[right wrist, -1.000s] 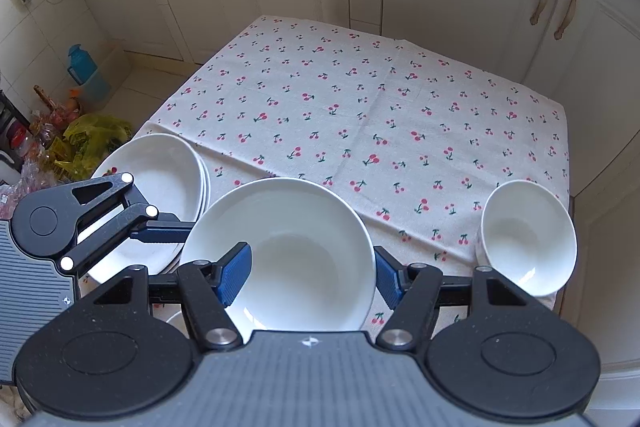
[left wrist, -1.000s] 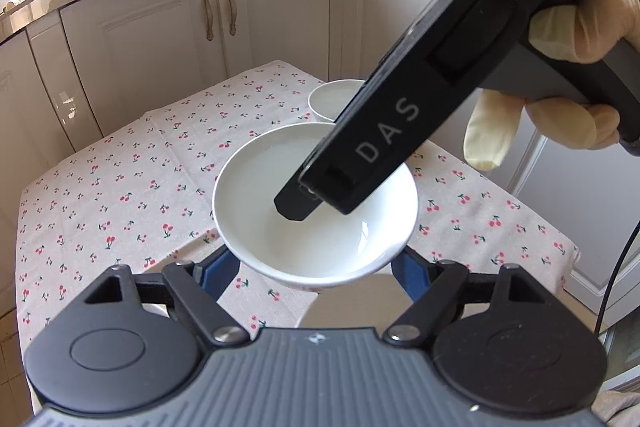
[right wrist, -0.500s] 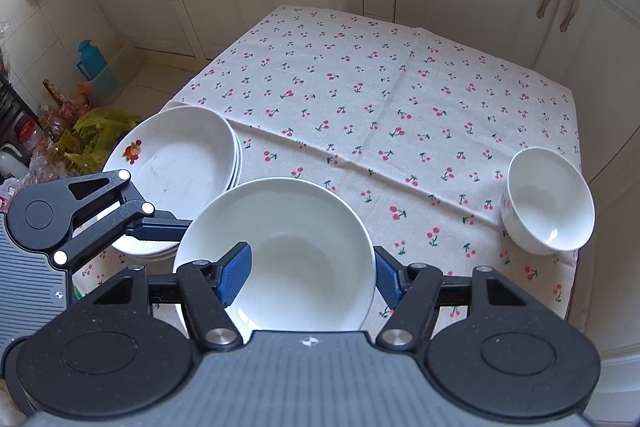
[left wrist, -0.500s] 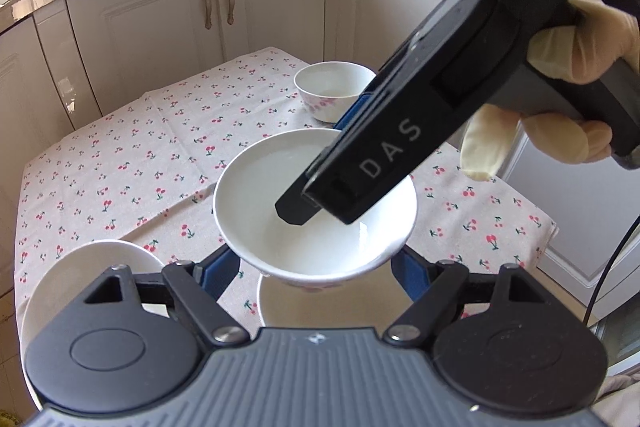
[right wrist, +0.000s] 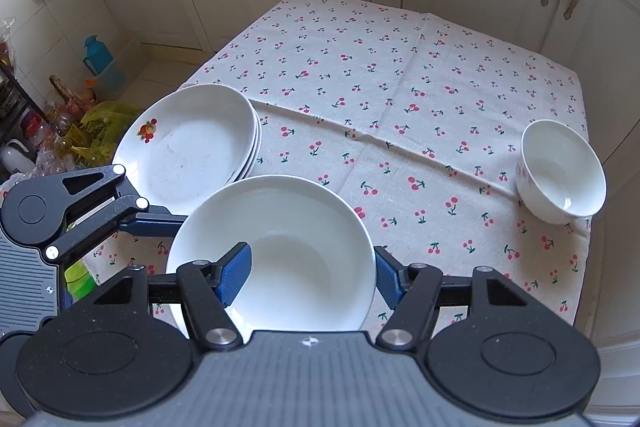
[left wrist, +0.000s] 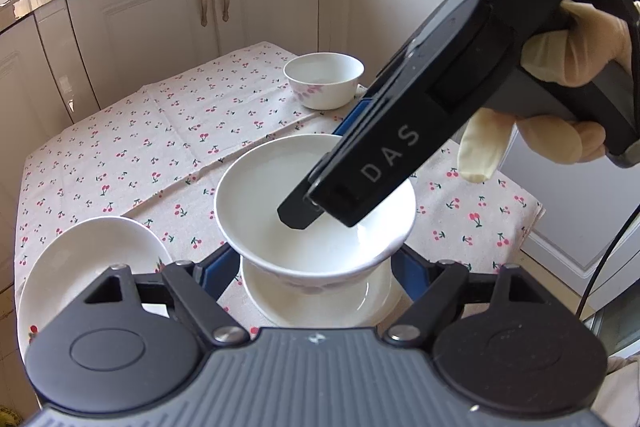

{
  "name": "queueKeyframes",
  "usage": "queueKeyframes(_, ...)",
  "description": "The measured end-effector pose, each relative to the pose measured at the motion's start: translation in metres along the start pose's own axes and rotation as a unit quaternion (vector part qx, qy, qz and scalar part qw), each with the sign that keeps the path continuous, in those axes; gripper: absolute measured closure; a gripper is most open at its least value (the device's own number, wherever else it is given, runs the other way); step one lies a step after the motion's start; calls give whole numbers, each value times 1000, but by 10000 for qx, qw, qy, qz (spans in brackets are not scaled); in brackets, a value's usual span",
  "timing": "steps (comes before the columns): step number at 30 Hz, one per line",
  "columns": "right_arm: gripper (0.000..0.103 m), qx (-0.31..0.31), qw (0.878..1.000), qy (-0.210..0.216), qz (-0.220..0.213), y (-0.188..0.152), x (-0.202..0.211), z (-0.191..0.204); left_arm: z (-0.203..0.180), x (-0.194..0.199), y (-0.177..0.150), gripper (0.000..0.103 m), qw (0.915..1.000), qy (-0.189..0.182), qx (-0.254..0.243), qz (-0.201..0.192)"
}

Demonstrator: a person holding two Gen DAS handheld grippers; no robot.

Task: Organize plates and bowls
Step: 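Lower the held bowl onto the single white plate with the right tool, then open the right tool and withdraw it from the bowl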

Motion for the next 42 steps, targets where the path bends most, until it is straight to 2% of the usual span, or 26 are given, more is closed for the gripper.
queueKeyframes(18,32,-83,9996,25,262,-17,-16,1,-7,-3,-15,21,9997,-96,-93,188)
queueKeyframes(33,32,20,9996,5,283,-16,-19,4,-6,-5,-19,21,9995,-123,-99,291)
queueKeyframes(42,24,36,9996,-41,294,-15,-23,4,-5,-3,-19,20,9994,-232,-35,267)
Point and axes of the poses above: each gripper's, at about its wrist camera, not at the fingertips, and x roughly against the way its jaws point, z to its left, y to its top, the point moved 4 cm from there along -x, roughly the way its jaws point, and after that the axes turned 14 degrees about y, right-handed, at the moved point
